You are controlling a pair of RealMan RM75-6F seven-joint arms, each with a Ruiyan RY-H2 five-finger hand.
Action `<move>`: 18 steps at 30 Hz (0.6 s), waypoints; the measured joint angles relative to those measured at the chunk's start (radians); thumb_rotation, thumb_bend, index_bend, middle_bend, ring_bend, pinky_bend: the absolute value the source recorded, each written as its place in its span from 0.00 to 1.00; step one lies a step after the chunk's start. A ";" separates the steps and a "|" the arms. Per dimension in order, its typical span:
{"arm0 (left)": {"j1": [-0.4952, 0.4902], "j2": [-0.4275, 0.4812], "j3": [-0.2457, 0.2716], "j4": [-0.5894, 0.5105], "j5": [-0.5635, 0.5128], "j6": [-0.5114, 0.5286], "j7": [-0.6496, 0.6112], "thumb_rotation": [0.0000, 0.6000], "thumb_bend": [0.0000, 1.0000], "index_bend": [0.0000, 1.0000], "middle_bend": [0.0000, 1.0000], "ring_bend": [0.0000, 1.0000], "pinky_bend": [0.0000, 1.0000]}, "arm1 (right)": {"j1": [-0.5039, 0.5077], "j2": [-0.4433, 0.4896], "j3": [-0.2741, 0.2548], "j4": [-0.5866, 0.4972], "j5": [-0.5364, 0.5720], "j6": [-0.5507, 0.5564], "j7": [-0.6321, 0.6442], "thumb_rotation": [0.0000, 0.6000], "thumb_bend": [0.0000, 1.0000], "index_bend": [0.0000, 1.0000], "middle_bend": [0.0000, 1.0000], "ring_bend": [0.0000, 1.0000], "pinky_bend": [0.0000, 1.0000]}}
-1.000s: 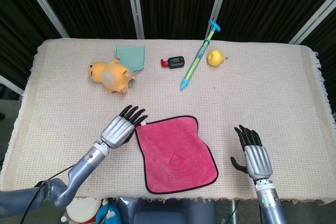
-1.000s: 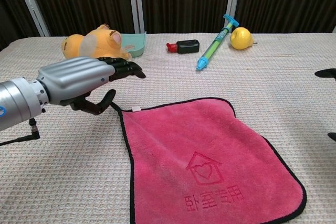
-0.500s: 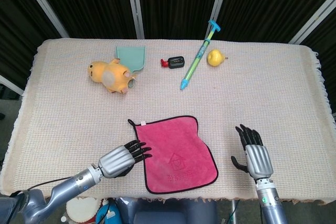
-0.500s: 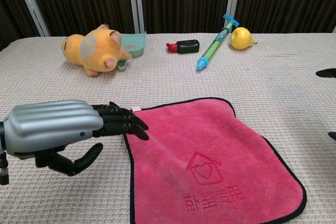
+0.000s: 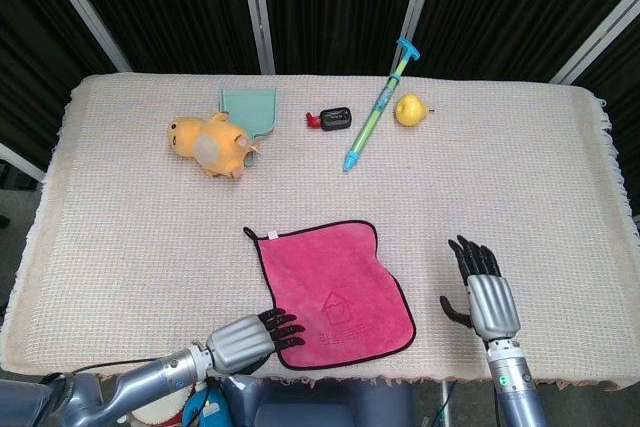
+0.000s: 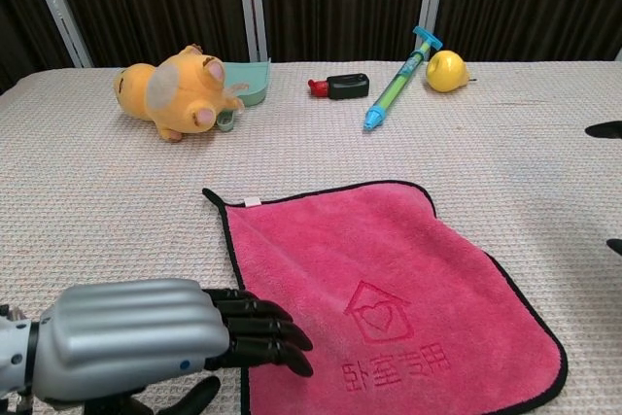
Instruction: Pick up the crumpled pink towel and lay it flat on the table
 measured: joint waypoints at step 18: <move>0.008 -0.029 0.044 -0.037 -0.012 -0.045 0.047 1.00 0.82 0.15 0.06 0.00 0.09 | -0.007 0.007 0.007 -0.009 -0.007 0.016 0.030 1.00 0.35 0.00 0.00 0.00 0.00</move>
